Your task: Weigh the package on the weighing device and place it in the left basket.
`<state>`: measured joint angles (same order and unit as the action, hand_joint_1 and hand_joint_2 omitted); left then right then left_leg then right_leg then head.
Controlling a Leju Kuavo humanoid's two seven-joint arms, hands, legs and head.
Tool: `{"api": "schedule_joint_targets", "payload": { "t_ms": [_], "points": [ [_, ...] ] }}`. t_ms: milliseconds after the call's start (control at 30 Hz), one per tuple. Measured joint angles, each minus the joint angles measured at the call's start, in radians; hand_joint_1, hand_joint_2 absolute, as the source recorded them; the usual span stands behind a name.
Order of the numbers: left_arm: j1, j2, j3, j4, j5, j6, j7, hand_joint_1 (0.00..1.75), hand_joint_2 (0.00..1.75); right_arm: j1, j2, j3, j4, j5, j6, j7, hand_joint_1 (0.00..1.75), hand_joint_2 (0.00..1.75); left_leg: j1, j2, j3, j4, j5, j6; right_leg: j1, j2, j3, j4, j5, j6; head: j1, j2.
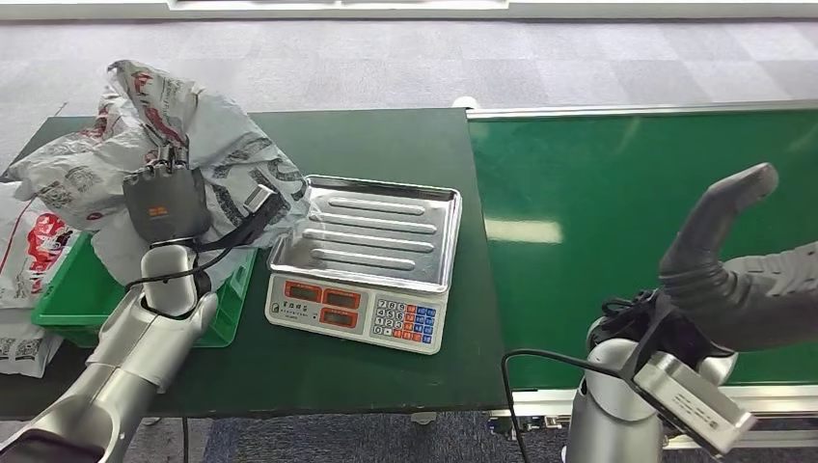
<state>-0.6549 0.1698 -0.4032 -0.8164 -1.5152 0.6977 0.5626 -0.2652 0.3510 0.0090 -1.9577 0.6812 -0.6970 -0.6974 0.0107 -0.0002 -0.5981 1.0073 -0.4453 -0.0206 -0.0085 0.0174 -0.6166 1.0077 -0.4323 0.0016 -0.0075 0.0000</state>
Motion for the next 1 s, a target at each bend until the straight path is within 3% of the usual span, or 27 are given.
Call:
{"api": "schedule_joint_targets", "payload": {
  "t_ms": [33, 67, 133, 167, 200, 267, 300, 533, 633, 733, 767, 833, 933, 967, 1000],
  "points": [
    [-0.011, -0.001, -0.008, 0.035, 0.000, 0.000, -0.010, 1.75, 1.75, 0.000, 0.000, 0.000, 0.000, 0.001, 0.000, 0.000, 0.00, 1.75, 0.000, 0.000, 0.000, 0.000, 0.000, 0.000, 0.000, 0.000, 0.000, 0.000, 0.000, 0.000, 0.000, 0.000],
    [-0.021, -0.003, -0.014, 0.073, 0.001, -0.002, -0.024, 1.54, 1.75, 0.000, 0.000, 0.000, 0.000, 0.002, 0.000, 0.000, 0.00, 1.75, 0.000, 0.000, 0.000, 0.000, 0.000, 0.000, 0.000, 0.000, 0.000, 0.000, 0.000, 0.000, 0.000, 0.000],
    [-0.043, -0.009, -0.019, 0.147, 0.005, -0.012, -0.053, 0.89, 1.75, 0.000, 0.000, 0.000, 0.000, 0.005, 0.000, 0.000, 0.00, 1.75, 0.000, -0.001, 0.000, 0.000, 0.000, 0.000, 0.000, 0.000, 0.000, 0.000, 0.000, 0.000, 0.000, 0.000],
    [-0.054, -0.013, -0.019, 0.184, 0.010, -0.026, -0.066, 0.45, 1.75, 0.000, 0.000, 0.000, 0.000, 0.006, 0.000, 0.000, 0.00, 1.75, 0.001, -0.001, 0.000, 0.000, 0.000, 0.000, 0.000, 0.000, 0.000, 0.000, 0.000, 0.000, 0.000, 0.000],
    [-0.064, -0.017, -0.018, 0.221, 0.019, -0.045, -0.075, 0.22, 1.31, 0.000, 0.000, 0.000, 0.000, 0.007, 0.000, 0.000, 0.00, 1.75, 0.001, 0.000, 0.000, 0.000, 0.000, 0.000, 0.000, 0.000, 0.000, 0.000, 0.000, 0.000, 0.000, 0.000],
    [-0.081, -0.024, -0.008, 0.291, 0.042, -0.083, -0.085, 0.00, 0.44, 0.000, 0.000, 0.000, 0.000, 0.008, 0.000, 0.000, 0.00, 1.75, 0.001, 0.000, 0.000, 0.000, 0.000, 0.000, 0.000, 0.000, 0.000, 0.000, 0.000, 0.000, 0.000, 0.000],
    [-0.087, -0.026, -0.001, 0.319, 0.054, -0.097, -0.088, 0.00, 0.00, 0.000, 0.000, 0.000, 0.000, 0.008, 0.000, -0.001, 0.00, 1.75, 0.001, 0.000, 0.000, 0.000, 0.000, 0.000, 0.000, 0.000, 0.000, 0.000, 0.000, 0.000, 0.000, 0.000],
    [-0.106, -0.029, 0.075, 0.452, 0.127, -0.152, -0.046, 0.00, 0.00, 0.000, 0.000, 0.004, 0.000, 0.010, 0.000, -0.001, 0.00, 1.75, 0.001, -0.001, 0.000, 0.000, 0.000, 0.000, 0.001, -0.001, 0.000, 0.000, 0.000, 0.000, 0.000, 0.000],
    [-0.091, -0.024, 0.119, 0.459, 0.162, -0.080, 0.011, 0.00, 0.00, 0.001, 0.000, 0.007, 0.000, 0.012, 0.000, -0.001, 0.00, 1.75, 0.001, 0.000, 0.000, 0.000, 0.000, 0.000, 0.001, 0.000, 0.000, 0.000, 0.000, 0.000, 0.000, 0.000],
    [-0.035, -0.022, 0.231, 0.364, 0.197, -0.012, -0.039, 0.00, 0.00, 0.002, 0.000, 0.008, 0.000, 0.012, 0.000, -0.001, 0.00, 1.75, 0.001, 0.000, 0.000, 0.000, 0.000, 0.000, 0.001, 0.000, -0.001, 0.000, 0.000, 0.000, 0.000, 0.000],
    [-0.012, -0.030, 0.292, 0.310, 0.197, -0.006, -0.101, 0.00, 0.00, 0.003, 0.000, 0.008, 0.000, 0.012, 0.000, -0.001, 0.00, 1.75, 0.001, 0.000, -0.001, 0.000, 0.000, 0.000, 0.001, 0.001, -0.002, 0.000, 0.000, 0.000, 0.000, 0.000],
    [0.016, -0.075, 0.469, 0.177, 0.228, -0.001, -0.342, 0.00, 0.00, 0.004, 0.000, 0.008, 0.000, 0.012, 0.000, -0.001, 0.00, 1.75, 0.001, 0.000, -0.004, 0.000, 0.001, 0.000, 0.001, 0.001, -0.004, 0.000, 0.000, 0.000, 0.000, 0.000],
    [-0.006, -0.179, 0.846, 0.003, 0.466, 0.002, -0.964, 0.00, 0.00, 0.004, 0.000, 0.008, 0.001, 0.013, 0.000, -0.001, 0.00, 1.75, 0.002, 0.003, -0.007, 0.001, 0.001, 0.000, 0.001, 0.004, -0.005, 0.000, 0.002, 0.000, 0.001, 0.000],
    [-0.020, -0.211, 0.973, -0.038, 0.563, 0.003, -1.146, 0.00, 0.00, 0.004, 0.000, 0.009, 0.002, 0.013, 0.000, -0.001, 0.00, 1.75, 0.002, 0.007, -0.005, 0.000, -0.001, -0.001, 0.000, 0.007, -0.005, 0.000, 0.002, -0.001, 0.000, 0.000],
    [-0.029, -0.239, 1.086, -0.073, 0.638, 0.003, -1.266, 0.00, 0.00, 0.005, 0.000, 0.009, 0.003, 0.013, 0.000, -0.001, 0.00, 1.75, 0.001, 0.011, -0.003, 0.000, -0.002, -0.001, -0.001, 0.011, -0.005, 0.000, 0.003, -0.001, 0.000, 0.000]
  ]
}}
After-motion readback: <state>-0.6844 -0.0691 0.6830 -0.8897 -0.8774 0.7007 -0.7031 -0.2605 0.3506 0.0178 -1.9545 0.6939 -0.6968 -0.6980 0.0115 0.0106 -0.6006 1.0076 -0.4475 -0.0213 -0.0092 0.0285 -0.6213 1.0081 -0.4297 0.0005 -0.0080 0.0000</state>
